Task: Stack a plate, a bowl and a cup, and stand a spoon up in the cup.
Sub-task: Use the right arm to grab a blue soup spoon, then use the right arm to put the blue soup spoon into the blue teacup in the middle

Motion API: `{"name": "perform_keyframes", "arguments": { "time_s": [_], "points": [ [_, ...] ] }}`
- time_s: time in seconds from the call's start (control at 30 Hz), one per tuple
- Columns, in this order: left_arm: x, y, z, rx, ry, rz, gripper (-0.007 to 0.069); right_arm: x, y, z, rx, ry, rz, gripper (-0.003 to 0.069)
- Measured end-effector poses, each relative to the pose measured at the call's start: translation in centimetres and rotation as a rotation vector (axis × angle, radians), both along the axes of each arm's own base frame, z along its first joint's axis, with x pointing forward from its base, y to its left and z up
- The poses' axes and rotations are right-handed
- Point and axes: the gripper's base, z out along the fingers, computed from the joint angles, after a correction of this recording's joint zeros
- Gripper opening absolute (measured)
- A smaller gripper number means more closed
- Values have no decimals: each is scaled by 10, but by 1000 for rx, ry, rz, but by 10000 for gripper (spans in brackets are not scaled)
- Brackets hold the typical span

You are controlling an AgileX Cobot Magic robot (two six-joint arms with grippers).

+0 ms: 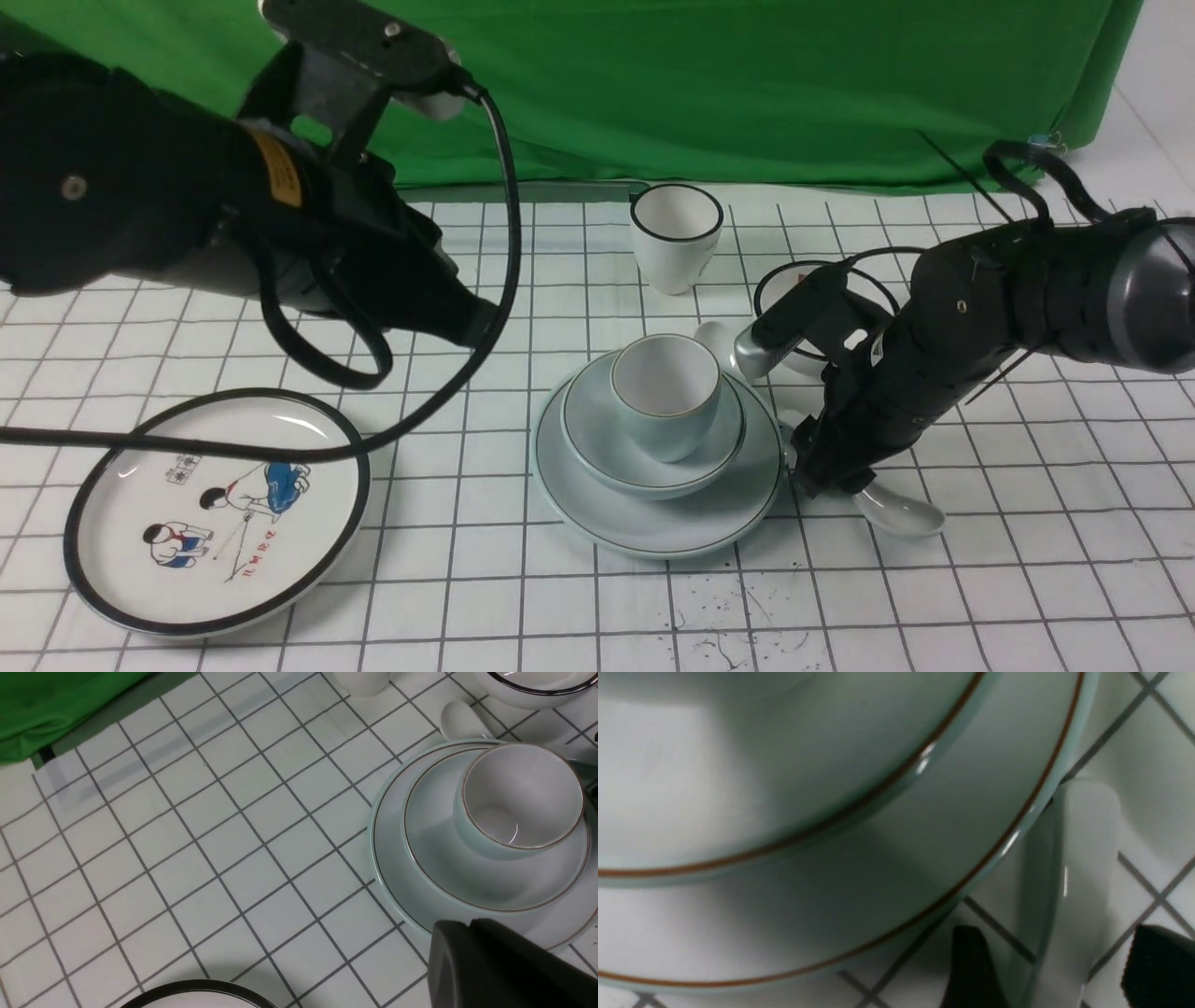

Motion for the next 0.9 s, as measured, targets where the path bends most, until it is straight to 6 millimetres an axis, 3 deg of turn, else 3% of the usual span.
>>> {"name": "perform_keyframes", "arguments": {
  "time_s": [0.13,0.2,0.3,0.47,0.7,0.8,0.9],
  "points": [
    [0,0,0,0,0,0,-32,1,0,-1,1,-2,0,189],
    [0,0,0,0,0,0,-32,0,0,0,-1,2,0,167],
    [0,0,0,0,0,0,-32,-3,-1,3,-11,27,0,169],
    [0,0,-1,4,8,1,-32,-14,-6,34,1,12,-10,169],
    [0,0,0,-8,10,11,-32,-37,-9,127,236,-258,-53,169],
    [0,0,1,-29,2,24,-32,-40,-4,151,395,-359,-91,169],
    [-5,3,5,-45,-20,26,-32,-35,4,158,523,-416,-132,169]
  ]
}}
